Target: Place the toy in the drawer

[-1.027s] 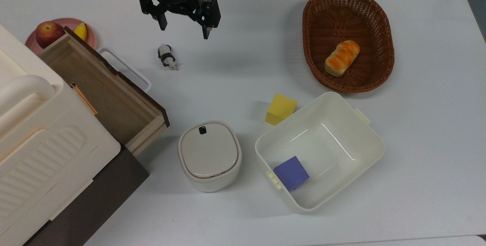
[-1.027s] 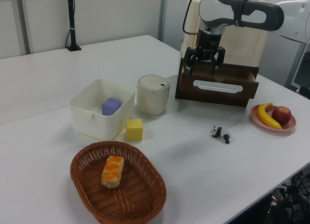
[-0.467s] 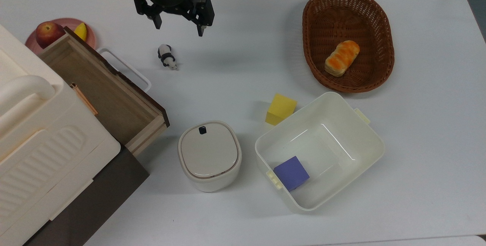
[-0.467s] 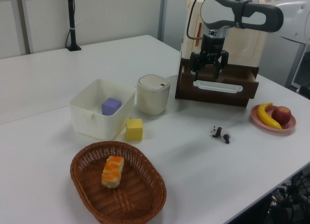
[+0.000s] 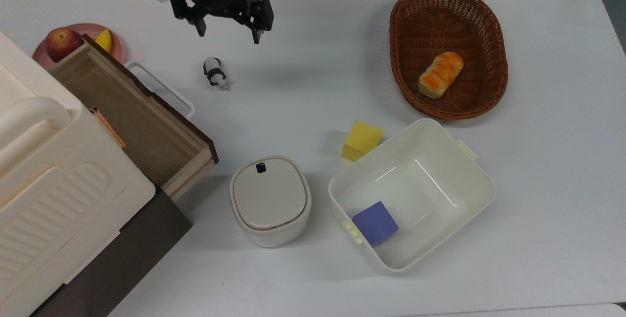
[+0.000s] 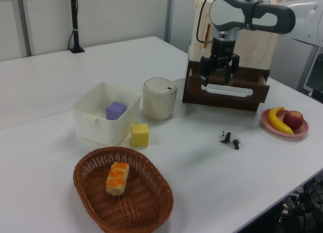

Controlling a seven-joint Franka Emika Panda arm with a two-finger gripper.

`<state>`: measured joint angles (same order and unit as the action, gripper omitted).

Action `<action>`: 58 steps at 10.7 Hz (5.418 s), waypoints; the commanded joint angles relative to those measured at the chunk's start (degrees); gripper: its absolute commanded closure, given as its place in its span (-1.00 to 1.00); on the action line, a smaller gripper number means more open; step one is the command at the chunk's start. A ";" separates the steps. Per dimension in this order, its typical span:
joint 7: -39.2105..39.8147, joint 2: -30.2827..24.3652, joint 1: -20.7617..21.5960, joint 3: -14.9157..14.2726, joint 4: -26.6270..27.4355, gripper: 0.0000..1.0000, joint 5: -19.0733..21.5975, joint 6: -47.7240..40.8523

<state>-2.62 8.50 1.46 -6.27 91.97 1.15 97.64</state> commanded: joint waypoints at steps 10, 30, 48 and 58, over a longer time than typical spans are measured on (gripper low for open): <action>28.81 8.11 -3.31 0.12 10.66 -1.00 -10.01 4.73; 28.64 7.50 -11.37 -0.58 -11.11 1.00 3.59 3.48; 15.72 9.80 -10.96 0.30 -7.33 -1.00 -3.61 15.08; -7.57 4.16 3.01 0.47 -6.80 -1.00 -1.42 -2.72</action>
<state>-8.67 14.25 2.77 -5.53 83.09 -1.55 94.83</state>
